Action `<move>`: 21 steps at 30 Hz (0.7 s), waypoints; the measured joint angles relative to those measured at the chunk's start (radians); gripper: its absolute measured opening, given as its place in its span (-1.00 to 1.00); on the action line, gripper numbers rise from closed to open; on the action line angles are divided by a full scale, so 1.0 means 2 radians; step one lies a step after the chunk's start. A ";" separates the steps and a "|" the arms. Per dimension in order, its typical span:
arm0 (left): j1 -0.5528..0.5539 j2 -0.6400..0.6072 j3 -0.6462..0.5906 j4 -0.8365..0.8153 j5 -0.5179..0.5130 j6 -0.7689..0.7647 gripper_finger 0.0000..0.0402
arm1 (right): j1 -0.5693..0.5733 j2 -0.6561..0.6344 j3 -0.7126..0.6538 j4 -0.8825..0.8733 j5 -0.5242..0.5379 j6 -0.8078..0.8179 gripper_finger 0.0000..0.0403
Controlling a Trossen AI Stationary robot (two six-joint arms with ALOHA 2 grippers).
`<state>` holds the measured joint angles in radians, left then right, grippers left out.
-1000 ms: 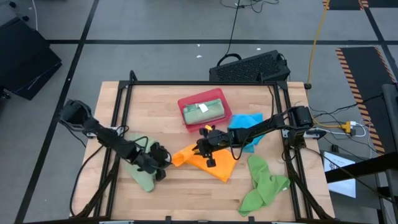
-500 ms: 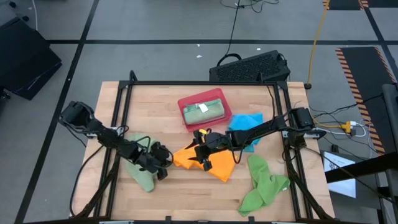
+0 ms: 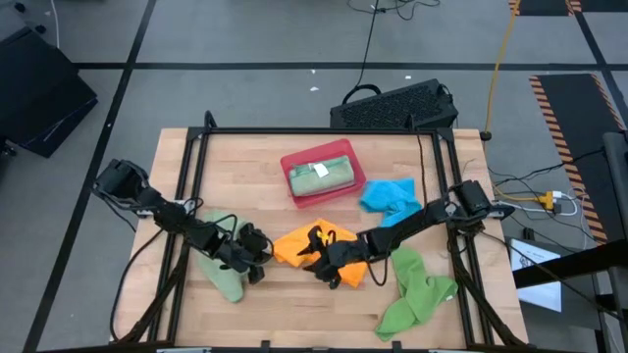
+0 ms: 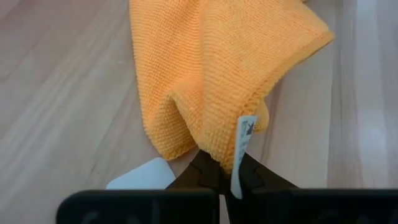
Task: Fold microfiber towels
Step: Fold the yellow microfiber cloth
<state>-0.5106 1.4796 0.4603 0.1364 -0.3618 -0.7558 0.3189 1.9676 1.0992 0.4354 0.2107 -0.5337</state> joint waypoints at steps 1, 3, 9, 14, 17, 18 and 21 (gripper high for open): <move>0.000 0.000 0.000 0.000 0.000 -0.001 -0.98 | 0.003 0.007 0.000 0.011 0.012 -0.012 0.07; 0.000 0.000 0.000 -0.002 -0.001 -0.002 -0.96 | 0.009 0.017 0.000 0.012 0.020 -0.034 0.01; 0.000 0.000 0.000 -0.002 -0.003 -0.006 -0.97 | 0.017 0.046 0.002 0.037 0.030 -0.046 -0.20; 0.000 0.000 0.000 -0.002 -0.007 -0.005 -0.94 | 0.018 0.055 0.005 0.049 0.078 -0.054 -0.21; 0.000 0.000 0.000 -0.003 -0.007 -0.005 -0.98 | 0.014 0.055 0.008 0.047 0.075 -0.047 -0.17; 0.000 0.000 0.000 -0.002 -0.007 -0.005 -0.98 | 0.014 0.055 0.008 0.047 0.072 -0.049 -0.16; 0.000 0.000 0.000 -0.002 -0.007 -0.007 -0.95 | 0.014 0.056 0.008 0.050 0.055 -0.067 -0.18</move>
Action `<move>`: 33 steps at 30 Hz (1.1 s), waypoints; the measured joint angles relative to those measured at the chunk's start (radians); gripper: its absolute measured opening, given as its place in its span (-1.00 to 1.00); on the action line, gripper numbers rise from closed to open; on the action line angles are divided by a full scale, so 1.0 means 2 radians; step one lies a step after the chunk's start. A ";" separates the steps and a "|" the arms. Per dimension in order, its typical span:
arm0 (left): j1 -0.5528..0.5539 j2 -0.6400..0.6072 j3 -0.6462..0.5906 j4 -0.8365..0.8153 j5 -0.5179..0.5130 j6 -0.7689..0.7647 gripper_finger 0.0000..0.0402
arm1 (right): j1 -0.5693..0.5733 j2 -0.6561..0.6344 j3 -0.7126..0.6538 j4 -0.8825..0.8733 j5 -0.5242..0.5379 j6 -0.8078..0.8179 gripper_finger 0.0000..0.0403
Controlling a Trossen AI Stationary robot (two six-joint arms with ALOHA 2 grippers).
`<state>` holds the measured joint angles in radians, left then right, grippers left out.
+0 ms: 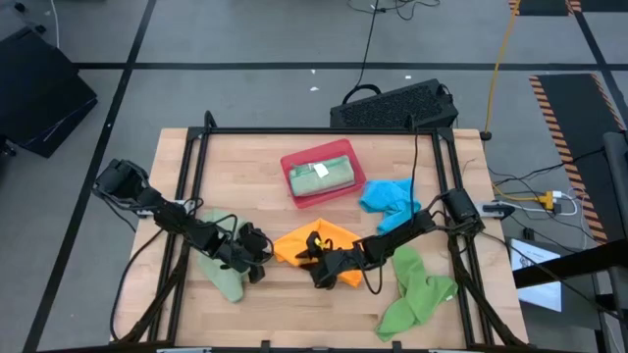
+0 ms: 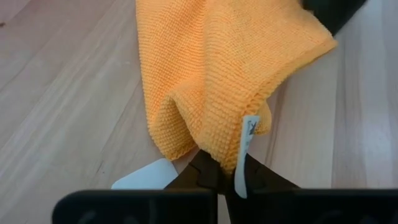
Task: Fold microfiber towels
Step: Fold the yellow microfiber cloth
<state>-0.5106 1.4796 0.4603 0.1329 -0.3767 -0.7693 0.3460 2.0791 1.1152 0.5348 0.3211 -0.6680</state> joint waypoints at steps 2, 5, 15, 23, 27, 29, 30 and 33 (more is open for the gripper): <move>0.000 0.000 0.000 0.000 0.000 0.000 -0.95 | -0.003 0.007 0.000 0.012 -0.026 -0.002 -0.20; 0.000 0.000 0.000 0.000 0.000 0.000 -0.98 | -0.003 0.022 0.004 0.027 -0.026 -0.007 -0.24; 0.000 0.000 0.000 0.004 0.000 -0.002 -0.97 | -0.015 0.037 0.014 0.037 -0.016 -0.011 -0.56; 0.000 0.000 0.000 0.004 0.000 -0.002 -0.97 | -0.016 0.019 0.011 0.010 -0.016 0.015 -0.97; 0.000 -0.002 0.001 0.023 0.000 0.007 -0.97 | -0.020 -0.022 0.011 -0.032 -0.017 0.035 -0.97; 0.000 -0.011 0.010 0.026 0.000 0.023 -0.98 | -0.023 -0.051 0.011 -0.061 -0.017 0.038 -0.99; 0.000 -0.015 0.017 0.030 -0.002 0.032 -0.97 | -0.026 -0.066 0.011 -0.074 -0.017 0.037 -0.99; 0.000 -0.031 0.040 0.019 -0.012 0.086 -0.96 | -0.037 -0.123 0.011 -0.113 -0.018 0.024 -0.98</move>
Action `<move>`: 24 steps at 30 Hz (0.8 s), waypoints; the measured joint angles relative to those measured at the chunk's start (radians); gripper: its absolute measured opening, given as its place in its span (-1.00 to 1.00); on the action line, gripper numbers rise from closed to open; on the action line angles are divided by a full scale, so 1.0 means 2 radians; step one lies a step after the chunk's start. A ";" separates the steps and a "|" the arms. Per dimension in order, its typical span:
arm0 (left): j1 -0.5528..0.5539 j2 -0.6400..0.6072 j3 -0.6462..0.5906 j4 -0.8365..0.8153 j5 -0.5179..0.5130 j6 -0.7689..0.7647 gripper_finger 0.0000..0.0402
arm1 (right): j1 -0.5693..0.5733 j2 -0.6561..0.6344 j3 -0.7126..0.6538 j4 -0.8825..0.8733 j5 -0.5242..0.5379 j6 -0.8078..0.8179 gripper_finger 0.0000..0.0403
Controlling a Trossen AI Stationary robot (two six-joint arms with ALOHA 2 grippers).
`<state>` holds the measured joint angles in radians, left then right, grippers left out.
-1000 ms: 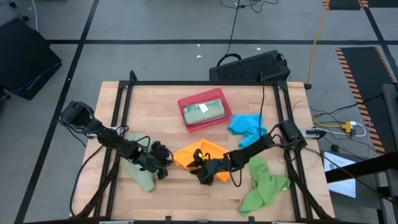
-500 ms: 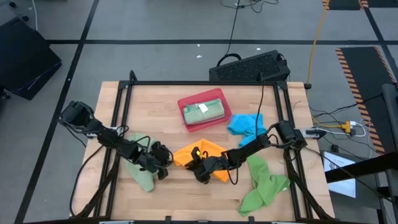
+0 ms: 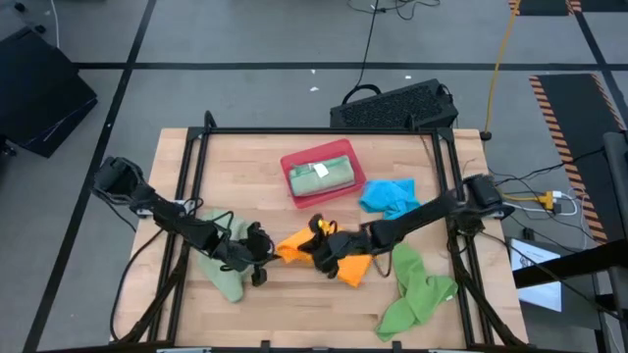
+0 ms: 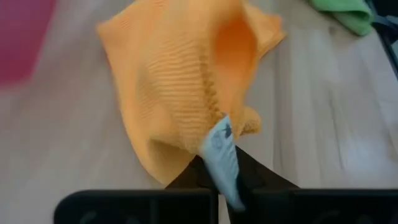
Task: Fold microfiber towels
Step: Fold the yellow microfiber cloth
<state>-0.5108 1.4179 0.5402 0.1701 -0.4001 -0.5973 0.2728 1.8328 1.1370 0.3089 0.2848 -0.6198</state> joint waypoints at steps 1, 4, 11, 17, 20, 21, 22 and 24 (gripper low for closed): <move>0.002 -0.006 0.010 -0.012 -0.005 0.021 -0.97 | -0.006 -0.022 0.000 -0.013 -0.001 -0.001 -0.99; 0.010 -0.026 0.041 -0.037 -0.024 0.067 -0.98 | -0.030 -0.081 0.001 -0.073 -0.001 -0.002 -0.99; 0.045 -0.037 0.100 -0.042 -0.023 0.172 -0.98 | -0.101 -0.180 -0.003 -0.203 -0.145 0.035 -0.99; 0.097 -0.036 0.120 -0.085 -0.006 0.222 -0.97 | -0.148 -0.216 -0.067 -0.209 -0.223 0.056 -0.99; 0.144 -0.036 0.138 -0.114 0.044 0.250 -0.98 | -0.159 -0.232 -0.107 -0.177 -0.209 0.072 -0.99; 0.164 -0.036 0.145 -0.122 0.070 0.256 -0.98 | -0.161 -0.238 -0.119 -0.165 -0.208 0.079 -0.99; 0.181 -0.036 0.154 -0.131 0.095 0.262 -0.97 | -0.163 -0.245 -0.129 -0.154 -0.207 0.085 -0.99; 0.212 -0.036 0.176 -0.155 0.142 0.283 -0.98 | -0.166 -0.261 -0.141 -0.139 -0.200 0.097 -0.99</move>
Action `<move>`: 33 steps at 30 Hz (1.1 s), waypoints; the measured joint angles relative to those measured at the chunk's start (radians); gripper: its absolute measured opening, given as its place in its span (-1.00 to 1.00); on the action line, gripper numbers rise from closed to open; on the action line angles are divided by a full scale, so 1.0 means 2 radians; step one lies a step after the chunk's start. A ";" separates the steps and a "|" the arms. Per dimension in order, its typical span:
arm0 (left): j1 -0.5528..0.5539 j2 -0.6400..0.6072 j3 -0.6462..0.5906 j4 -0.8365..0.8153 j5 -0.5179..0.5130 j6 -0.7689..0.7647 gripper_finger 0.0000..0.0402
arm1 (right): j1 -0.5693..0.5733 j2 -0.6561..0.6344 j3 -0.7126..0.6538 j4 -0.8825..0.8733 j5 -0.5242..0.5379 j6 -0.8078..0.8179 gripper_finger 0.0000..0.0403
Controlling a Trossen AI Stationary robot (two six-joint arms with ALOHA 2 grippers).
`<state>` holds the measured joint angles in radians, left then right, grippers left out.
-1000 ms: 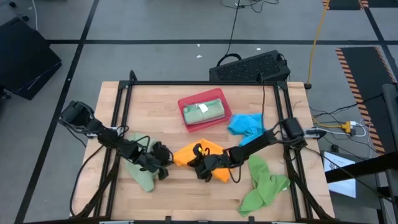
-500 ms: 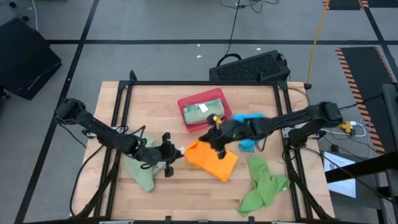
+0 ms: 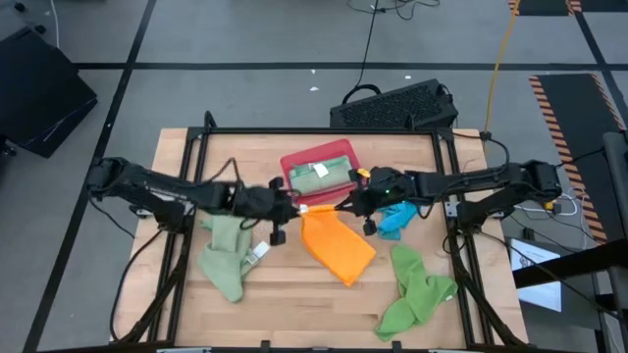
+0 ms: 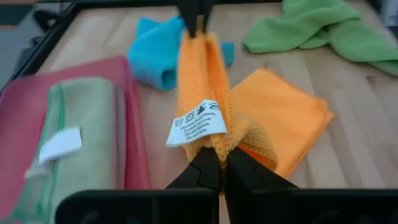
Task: Fold microfiber towels
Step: Fold the yellow microfiber cloth
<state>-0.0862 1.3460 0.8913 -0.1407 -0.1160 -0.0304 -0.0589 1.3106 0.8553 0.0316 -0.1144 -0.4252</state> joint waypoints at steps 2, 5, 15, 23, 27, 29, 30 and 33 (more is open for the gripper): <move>0.028 0.000 0.030 -0.035 0.033 0.032 -0.98 | 0.000 -0.018 -0.001 -0.002 0.016 0.000 -0.99; 0.066 0.000 0.074 -0.081 0.061 0.062 -0.97 | -0.005 -0.050 -0.001 -0.006 0.018 -0.010 -0.99; 0.112 0.016 0.064 -0.087 0.099 0.052 -0.98 | -0.032 -0.071 -0.037 -0.036 0.018 0.048 -0.99; 0.050 0.044 0.014 0.000 0.122 0.012 -0.98 | -0.029 -0.072 -0.109 0.029 -0.049 0.093 -0.99; 0.013 0.066 0.008 0.038 0.109 -0.011 -0.96 | -0.029 -0.072 -0.130 0.035 -0.079 0.118 -0.99; -0.004 0.071 0.006 0.045 0.098 -0.017 -0.97 | -0.026 -0.071 -0.137 0.040 -0.098 0.134 -0.99; -0.010 0.078 0.006 0.056 0.093 -0.020 -0.98 | -0.024 -0.071 -0.141 0.040 -0.103 0.141 -0.99; -0.023 0.097 0.006 0.076 0.083 -0.028 -0.97 | -0.018 -0.066 -0.150 0.037 -0.099 0.150 -0.99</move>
<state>-0.1320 1.5403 0.9036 0.0106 0.0507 -0.0855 -0.0950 1.1795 0.5550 0.1057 -0.3125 -0.1244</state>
